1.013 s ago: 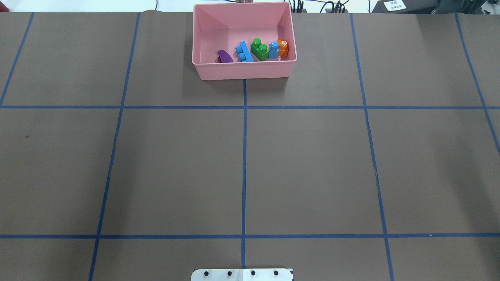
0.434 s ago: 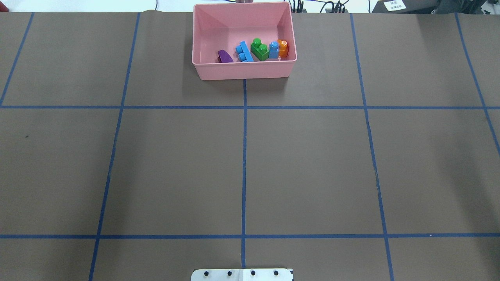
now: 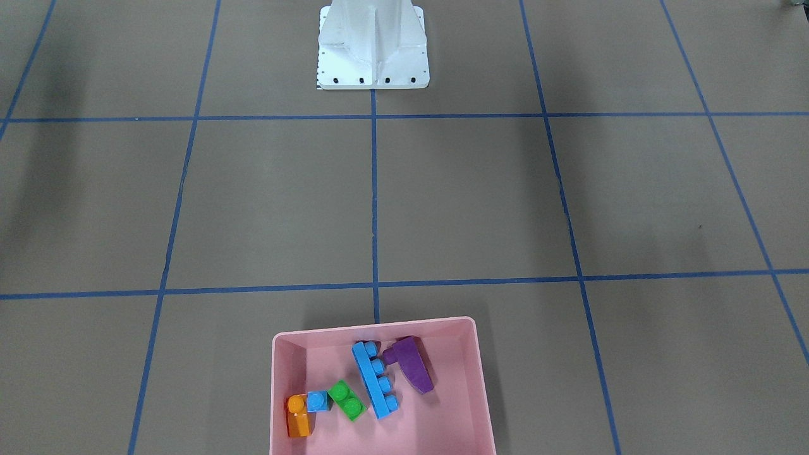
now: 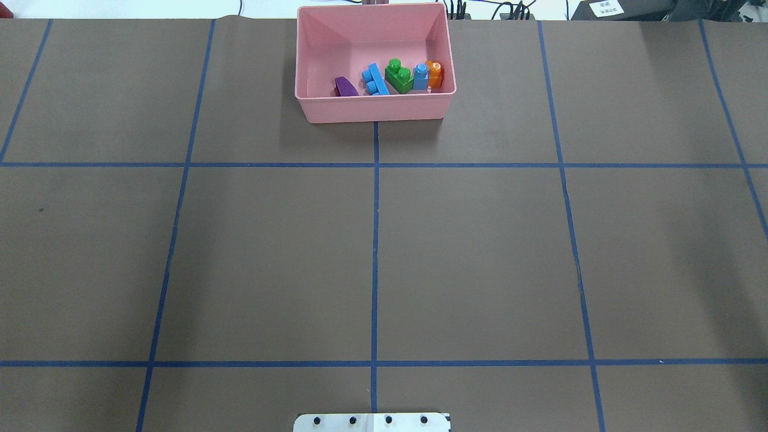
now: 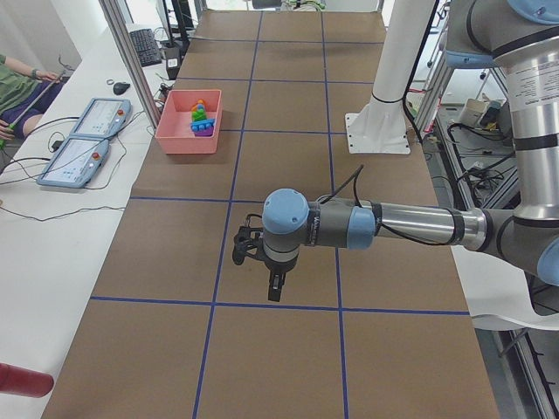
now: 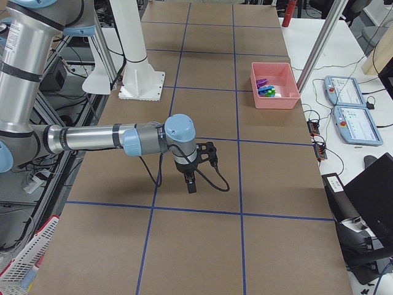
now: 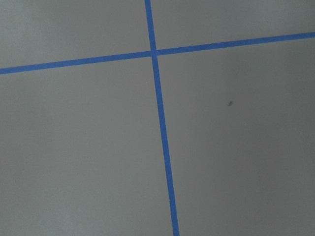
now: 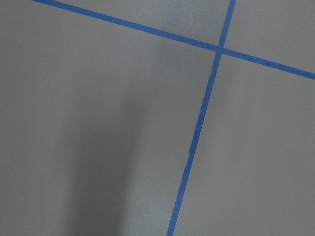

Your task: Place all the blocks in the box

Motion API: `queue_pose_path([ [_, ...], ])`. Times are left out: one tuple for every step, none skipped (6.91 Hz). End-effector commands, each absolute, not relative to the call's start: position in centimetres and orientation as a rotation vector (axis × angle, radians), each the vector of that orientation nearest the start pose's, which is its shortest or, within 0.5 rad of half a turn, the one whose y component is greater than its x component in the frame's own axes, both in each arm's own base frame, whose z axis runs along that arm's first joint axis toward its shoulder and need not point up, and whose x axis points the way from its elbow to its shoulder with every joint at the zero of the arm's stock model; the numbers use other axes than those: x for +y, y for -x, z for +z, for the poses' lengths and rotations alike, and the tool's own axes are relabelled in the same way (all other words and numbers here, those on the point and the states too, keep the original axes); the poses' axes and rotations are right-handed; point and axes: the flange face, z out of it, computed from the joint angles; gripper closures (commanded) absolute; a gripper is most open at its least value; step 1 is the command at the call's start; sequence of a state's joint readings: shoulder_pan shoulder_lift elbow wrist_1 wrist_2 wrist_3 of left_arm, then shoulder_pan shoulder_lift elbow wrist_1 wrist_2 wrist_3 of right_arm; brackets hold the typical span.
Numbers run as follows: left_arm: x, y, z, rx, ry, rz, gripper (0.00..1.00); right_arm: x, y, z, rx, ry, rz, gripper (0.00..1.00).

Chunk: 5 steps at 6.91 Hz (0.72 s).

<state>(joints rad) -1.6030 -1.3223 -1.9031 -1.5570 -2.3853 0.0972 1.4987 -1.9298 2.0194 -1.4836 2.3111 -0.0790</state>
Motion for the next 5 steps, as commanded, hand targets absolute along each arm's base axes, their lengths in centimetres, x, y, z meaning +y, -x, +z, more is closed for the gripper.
queue_pose_path([
  [-38.84,7.34,60.25,0.808,-0.119,0.09,0.0,-35.63,-4.06,58.05,-0.738,-0.171,-0.21,0.0],
  [-38.83,7.34,60.33,0.809,-0.118,0.089,0.0,-35.62,-4.05,58.04,-0.74,-0.171,-0.21,0.0],
  [-38.84,7.34,60.25,0.808,-0.119,0.09,0.0,-35.62,-4.05,58.04,-0.74,-0.171,-0.21,0.0],
  [-38.83,7.34,60.33,0.809,-0.118,0.089,0.0,-35.62,-4.05,58.04,-0.74,-0.171,-0.21,0.0],
  [-38.83,7.34,60.33,0.809,-0.117,0.089,0.0,-35.62,-4.02,58.01,-0.744,-0.171,-0.21,0.0],
])
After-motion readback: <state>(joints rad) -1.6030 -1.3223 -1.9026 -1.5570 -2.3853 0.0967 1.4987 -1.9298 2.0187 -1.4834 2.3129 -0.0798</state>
